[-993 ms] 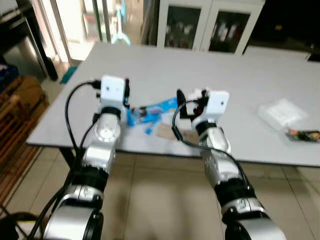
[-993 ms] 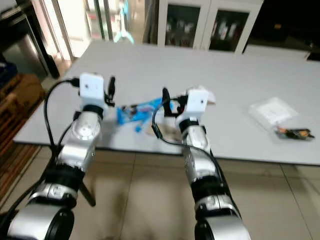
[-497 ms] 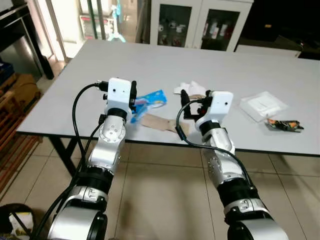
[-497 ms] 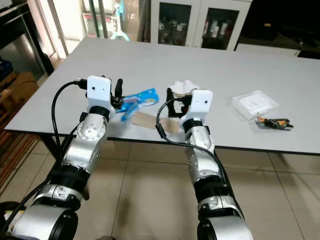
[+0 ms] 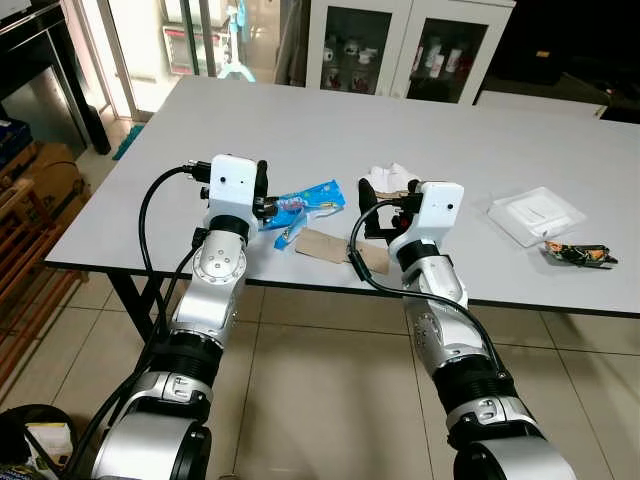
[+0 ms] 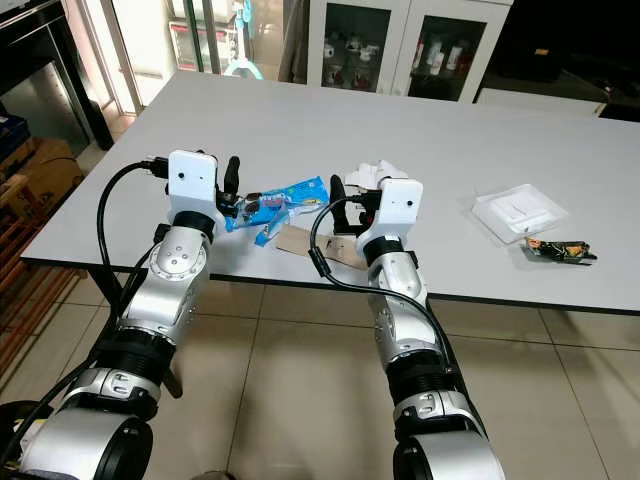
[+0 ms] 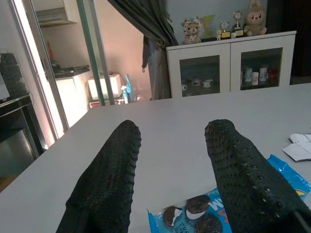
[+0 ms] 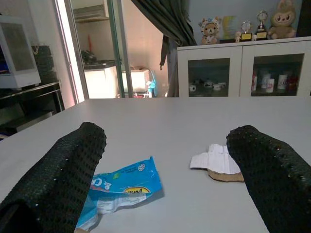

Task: Picking trash to rubbish bin

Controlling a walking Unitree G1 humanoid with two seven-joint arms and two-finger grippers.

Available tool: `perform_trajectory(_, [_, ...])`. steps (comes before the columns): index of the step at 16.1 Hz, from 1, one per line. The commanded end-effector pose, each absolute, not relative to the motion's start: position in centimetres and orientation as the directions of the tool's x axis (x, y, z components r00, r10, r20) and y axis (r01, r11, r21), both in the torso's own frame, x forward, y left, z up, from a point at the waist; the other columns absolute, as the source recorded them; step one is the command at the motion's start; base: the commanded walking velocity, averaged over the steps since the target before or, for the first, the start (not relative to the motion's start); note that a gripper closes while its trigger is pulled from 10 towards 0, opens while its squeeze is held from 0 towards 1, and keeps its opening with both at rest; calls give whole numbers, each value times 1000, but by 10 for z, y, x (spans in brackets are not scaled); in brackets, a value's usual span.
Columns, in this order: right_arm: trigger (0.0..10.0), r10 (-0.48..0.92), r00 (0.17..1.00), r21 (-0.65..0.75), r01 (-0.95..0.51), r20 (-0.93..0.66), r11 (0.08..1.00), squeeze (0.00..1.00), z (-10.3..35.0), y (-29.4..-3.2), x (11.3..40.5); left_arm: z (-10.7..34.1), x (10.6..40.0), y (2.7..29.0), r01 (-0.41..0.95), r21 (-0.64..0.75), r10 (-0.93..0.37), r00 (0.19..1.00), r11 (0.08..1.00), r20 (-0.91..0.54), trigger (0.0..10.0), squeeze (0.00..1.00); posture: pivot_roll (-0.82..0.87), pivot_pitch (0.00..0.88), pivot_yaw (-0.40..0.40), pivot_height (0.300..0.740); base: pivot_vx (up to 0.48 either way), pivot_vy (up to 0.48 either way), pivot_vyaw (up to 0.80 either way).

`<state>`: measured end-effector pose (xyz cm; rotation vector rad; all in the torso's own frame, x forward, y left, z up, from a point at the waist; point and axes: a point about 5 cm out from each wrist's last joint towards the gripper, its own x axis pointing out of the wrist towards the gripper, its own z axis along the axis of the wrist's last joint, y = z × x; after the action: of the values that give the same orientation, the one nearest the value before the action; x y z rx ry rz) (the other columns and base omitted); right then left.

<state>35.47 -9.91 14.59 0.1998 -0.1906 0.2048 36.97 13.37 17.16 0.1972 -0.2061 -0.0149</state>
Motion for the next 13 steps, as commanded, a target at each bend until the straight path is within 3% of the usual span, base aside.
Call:
perform_trajectory(1, [10000, 187, 959, 171, -225, 211, 959, 0, 150, -100, 357, 173, 371, 132, -8, 192, -31, 980, 981, 196, 10000, 0, -15, 28, -57, 740, 480, 0, 0])
perform_trajectory(13, [10000, 197, 958, 174, -234, 206, 957, 0, 149, -97, 356, 177, 371, 132, -3, 185, -36, 977, 983, 210, 10000, 0, -15, 32, -56, 740, 480, 0, 0])
